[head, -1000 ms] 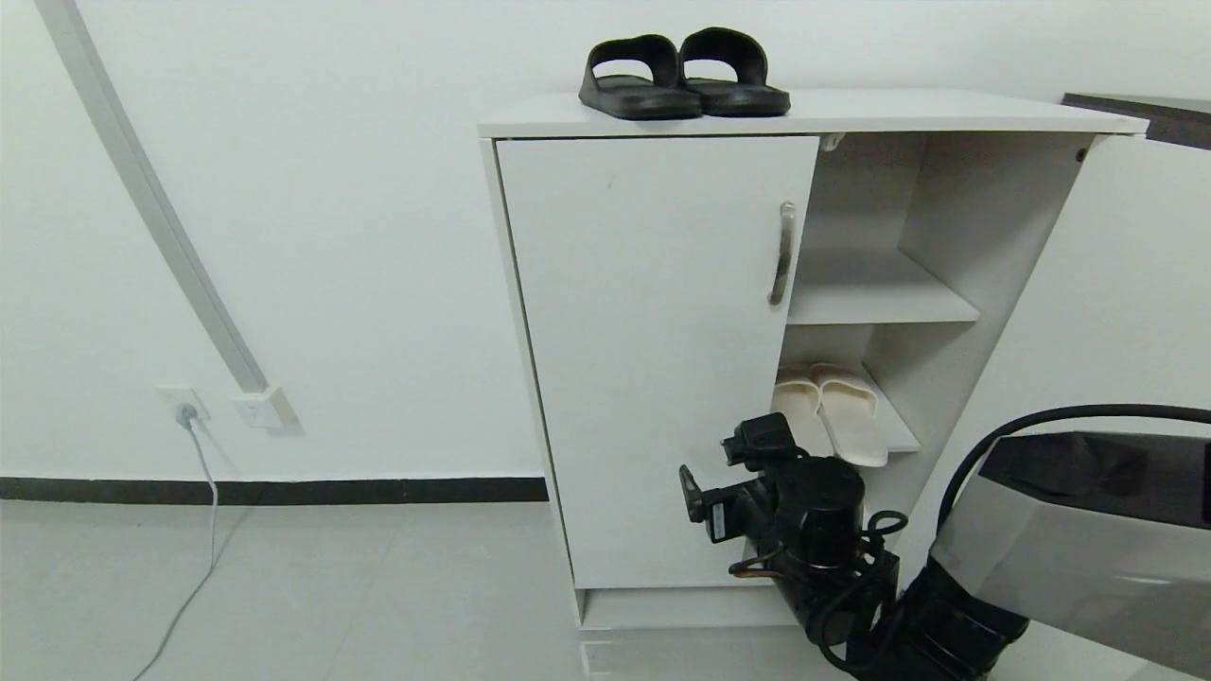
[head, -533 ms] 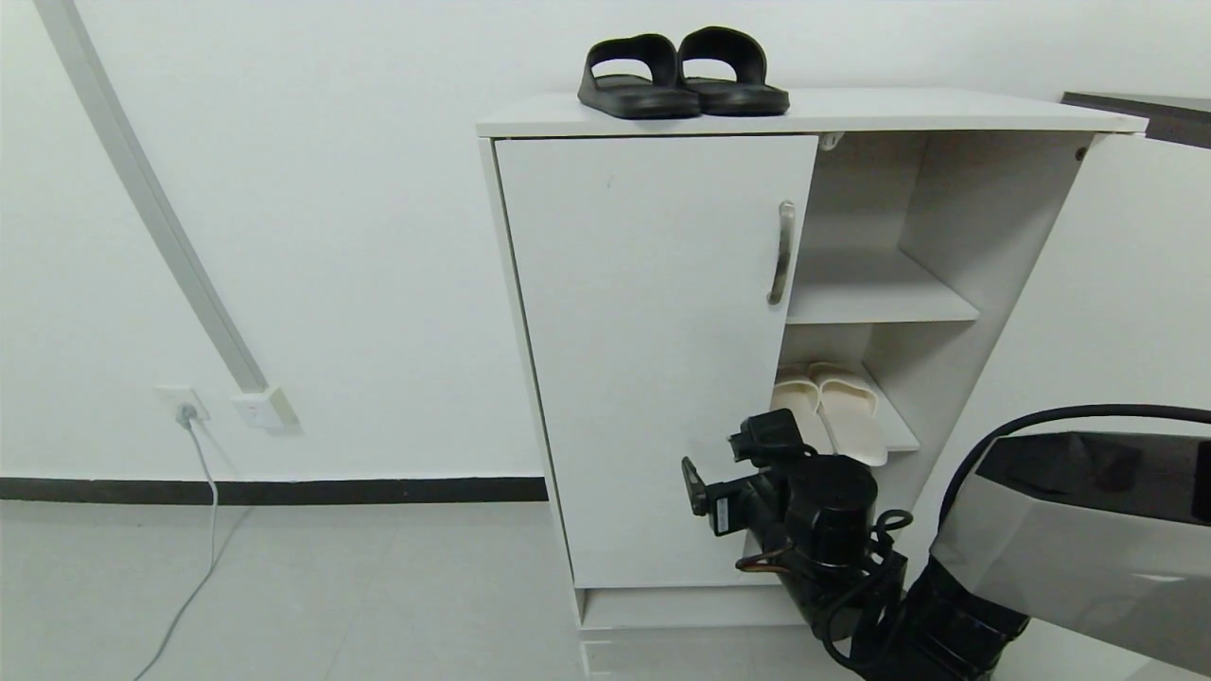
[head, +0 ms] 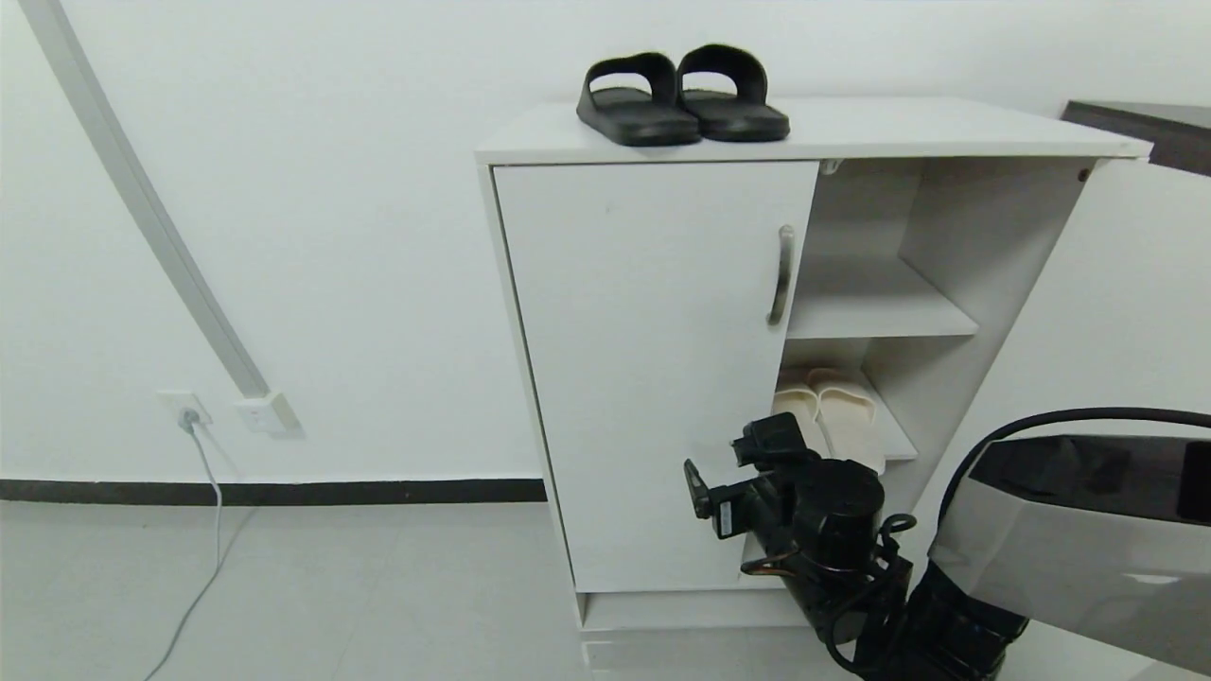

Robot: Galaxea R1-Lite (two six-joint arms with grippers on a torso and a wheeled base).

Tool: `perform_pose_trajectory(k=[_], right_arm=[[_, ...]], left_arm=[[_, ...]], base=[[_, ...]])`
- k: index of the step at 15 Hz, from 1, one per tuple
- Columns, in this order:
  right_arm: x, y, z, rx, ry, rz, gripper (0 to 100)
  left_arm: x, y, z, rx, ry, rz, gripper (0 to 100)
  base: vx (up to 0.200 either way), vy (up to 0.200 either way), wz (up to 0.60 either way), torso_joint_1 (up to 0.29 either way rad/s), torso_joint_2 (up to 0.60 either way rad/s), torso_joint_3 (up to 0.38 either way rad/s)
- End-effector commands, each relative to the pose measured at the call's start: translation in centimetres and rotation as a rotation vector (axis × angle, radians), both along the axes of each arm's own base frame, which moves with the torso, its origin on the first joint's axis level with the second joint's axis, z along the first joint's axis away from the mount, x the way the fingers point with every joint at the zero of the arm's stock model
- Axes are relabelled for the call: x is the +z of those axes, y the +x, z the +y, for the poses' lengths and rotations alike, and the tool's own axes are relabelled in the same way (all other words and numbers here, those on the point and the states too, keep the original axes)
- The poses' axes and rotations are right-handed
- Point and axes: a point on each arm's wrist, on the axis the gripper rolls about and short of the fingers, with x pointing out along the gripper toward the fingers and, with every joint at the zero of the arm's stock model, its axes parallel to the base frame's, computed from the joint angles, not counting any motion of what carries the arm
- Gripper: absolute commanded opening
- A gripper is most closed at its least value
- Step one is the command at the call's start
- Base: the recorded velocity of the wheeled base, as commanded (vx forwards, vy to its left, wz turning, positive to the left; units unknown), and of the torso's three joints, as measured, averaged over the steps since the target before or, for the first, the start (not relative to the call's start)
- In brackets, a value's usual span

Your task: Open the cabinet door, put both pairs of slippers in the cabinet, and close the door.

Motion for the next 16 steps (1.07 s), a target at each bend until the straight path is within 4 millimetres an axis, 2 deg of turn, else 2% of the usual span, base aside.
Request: perform_pose_trajectory(k=[1,7,16], right_arm=[[-0.03,-0.08,0.03,0.005,0.001,-0.001,100],[-0.22,-0.31,-0.1,0.012,-0.003,0.003,100],[-0.22,-0.73,0.2,0.026,-0.001,0.0,100]], left_arm=[[-0.06,0.02,0.0,0.0,0.0,0.004,0],[-0.02,0.01,0.0,0.0,-0.002,0.003,0],[-0.02,0.01,0.0,0.0,0.0,0.003,0]], base=[[0.0,0.0,0.0,0.036,-0.56,-0.354],[0.0,0.0,0.0,0.103,-0.48,-0.348],[0.0,0.0,0.0,0.17,-0.48,-0.319]])
